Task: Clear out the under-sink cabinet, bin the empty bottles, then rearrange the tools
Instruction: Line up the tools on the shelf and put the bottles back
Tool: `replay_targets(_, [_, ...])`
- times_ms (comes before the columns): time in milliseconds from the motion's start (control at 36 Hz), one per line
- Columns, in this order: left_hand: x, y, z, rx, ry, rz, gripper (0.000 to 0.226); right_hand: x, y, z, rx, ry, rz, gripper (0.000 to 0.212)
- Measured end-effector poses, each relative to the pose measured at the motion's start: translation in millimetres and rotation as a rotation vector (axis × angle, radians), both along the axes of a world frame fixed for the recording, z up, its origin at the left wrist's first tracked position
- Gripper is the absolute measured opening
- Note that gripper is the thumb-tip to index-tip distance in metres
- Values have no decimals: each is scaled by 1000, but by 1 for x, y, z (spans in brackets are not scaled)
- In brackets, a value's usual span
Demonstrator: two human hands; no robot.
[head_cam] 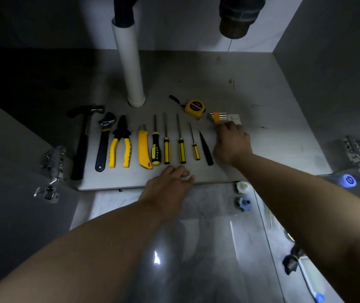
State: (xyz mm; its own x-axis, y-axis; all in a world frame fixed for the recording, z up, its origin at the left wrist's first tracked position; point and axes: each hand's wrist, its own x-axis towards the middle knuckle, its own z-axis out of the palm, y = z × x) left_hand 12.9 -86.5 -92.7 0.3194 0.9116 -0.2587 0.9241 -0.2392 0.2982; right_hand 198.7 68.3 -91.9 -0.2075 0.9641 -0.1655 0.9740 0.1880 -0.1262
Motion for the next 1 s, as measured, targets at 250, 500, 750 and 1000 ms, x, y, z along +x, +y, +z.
replay_targets(250, [8, 0, 4, -26, 14, 34, 67, 74, -49, 28, -60, 76, 65, 19])
replay_targets(500, [15, -4, -3, -14, 79, 42, 67, 126, -114, -9, -375, 28, 40, 17])
replay_targets(750, [29, -16, -11, 98, 109, 122, 64, 106, -141, -66, -329, 15, -82, 30])
replay_targets(1000, [71, -62, -45, -290, -372, 191, 68, 80, -149, -50, -741, 589, -113, 17])
